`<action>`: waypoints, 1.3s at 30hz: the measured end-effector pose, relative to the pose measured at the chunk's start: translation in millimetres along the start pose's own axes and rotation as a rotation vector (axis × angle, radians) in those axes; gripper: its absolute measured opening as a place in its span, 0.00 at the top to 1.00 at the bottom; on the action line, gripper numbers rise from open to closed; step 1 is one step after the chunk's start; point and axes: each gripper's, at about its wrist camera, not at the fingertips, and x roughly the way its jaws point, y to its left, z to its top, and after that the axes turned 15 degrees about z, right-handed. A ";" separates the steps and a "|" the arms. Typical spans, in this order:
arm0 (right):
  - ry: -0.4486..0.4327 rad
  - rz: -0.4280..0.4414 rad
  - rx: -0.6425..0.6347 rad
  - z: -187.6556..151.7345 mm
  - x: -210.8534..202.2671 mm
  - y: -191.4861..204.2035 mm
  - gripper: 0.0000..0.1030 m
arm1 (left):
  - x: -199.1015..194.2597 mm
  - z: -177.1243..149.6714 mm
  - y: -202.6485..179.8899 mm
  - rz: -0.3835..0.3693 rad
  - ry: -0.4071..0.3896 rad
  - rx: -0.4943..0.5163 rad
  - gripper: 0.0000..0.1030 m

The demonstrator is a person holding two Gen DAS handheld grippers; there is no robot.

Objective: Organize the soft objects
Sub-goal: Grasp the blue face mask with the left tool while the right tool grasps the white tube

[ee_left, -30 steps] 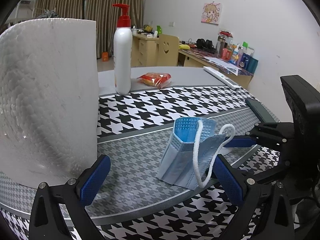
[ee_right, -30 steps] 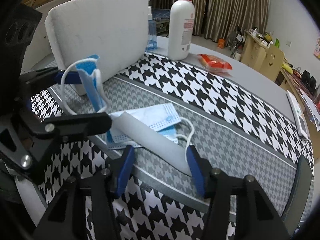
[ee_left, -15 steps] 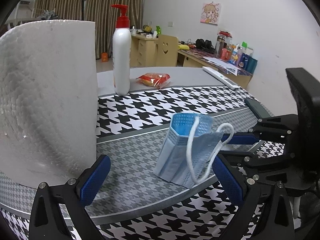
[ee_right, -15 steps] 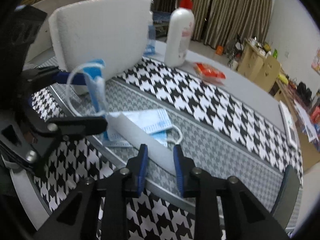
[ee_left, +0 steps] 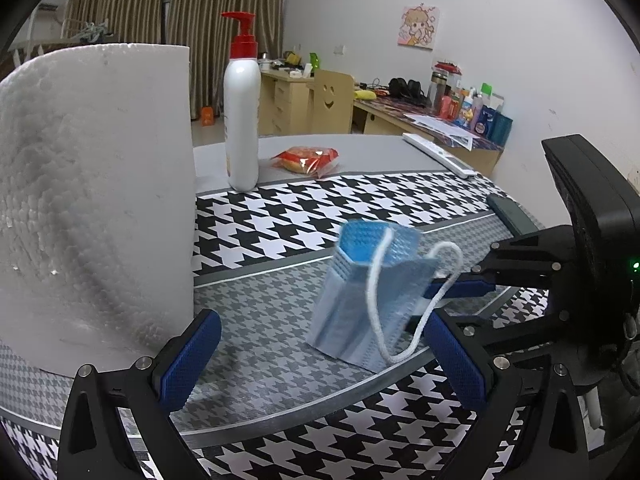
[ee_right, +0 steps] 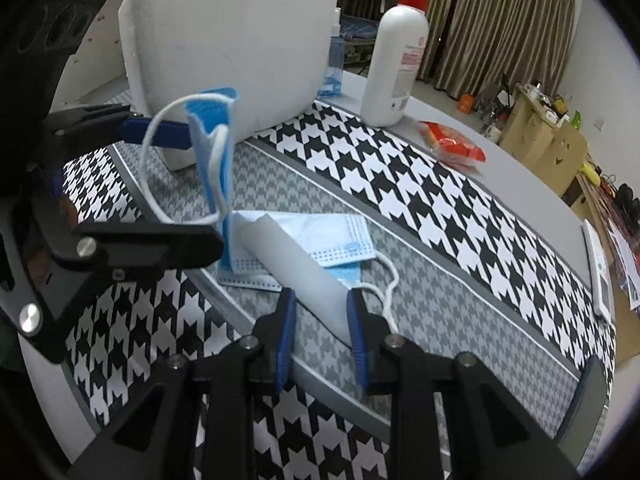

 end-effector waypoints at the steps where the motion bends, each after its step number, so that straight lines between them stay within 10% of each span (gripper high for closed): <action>1: 0.002 0.000 0.007 0.3 0.4 -1.0 0.71 | -0.2 -0.2 -0.9 -0.002 0.000 0.003 0.01; 7: -0.015 0.012 0.082 -3.1 -10.1 -8.5 0.91 | 0.6 0.1 -2.5 0.000 0.000 0.011 0.01; 27: -0.198 0.008 0.275 -37.9 -60.9 12.2 0.91 | 4.2 2.2 -14.1 0.038 0.012 0.018 0.12; 39: -0.285 0.013 0.326 -50.1 -78.6 17.3 0.91 | 21.1 3.3 -23.6 0.054 0.069 0.041 0.92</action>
